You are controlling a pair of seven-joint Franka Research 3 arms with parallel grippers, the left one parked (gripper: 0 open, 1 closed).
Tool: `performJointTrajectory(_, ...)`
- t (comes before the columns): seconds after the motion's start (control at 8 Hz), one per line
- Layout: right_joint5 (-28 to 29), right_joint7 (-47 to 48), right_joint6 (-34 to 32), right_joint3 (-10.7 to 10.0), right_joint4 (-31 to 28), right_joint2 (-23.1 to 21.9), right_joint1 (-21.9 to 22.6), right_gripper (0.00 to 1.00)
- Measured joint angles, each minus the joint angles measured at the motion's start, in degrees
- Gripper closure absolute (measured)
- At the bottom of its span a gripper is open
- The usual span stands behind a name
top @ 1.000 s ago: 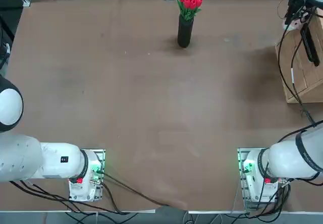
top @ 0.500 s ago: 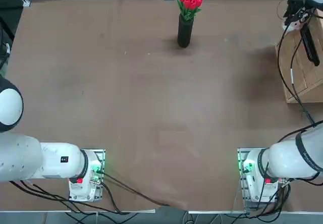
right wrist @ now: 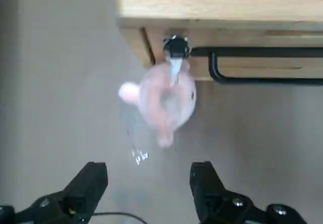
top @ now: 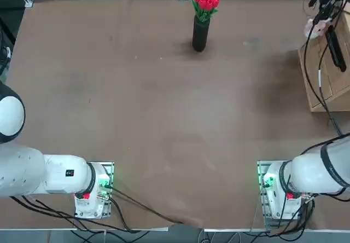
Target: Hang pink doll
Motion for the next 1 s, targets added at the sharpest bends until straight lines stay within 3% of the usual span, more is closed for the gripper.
performJointTrajectory(0.38, 1.66, -24.66, -13.06, 6.71, 9.28, -1.35, 0.8, 0.0)
performJointTrajectory(0.75, 1.69, -54.73, -22.95, 8.44, 13.48, -1.18, 0.95, 0.0)
performJointTrajectory(1.0, 1.78, -66.94, -26.9, 9.24, 14.49, -1.24, 0.9, 0.0)
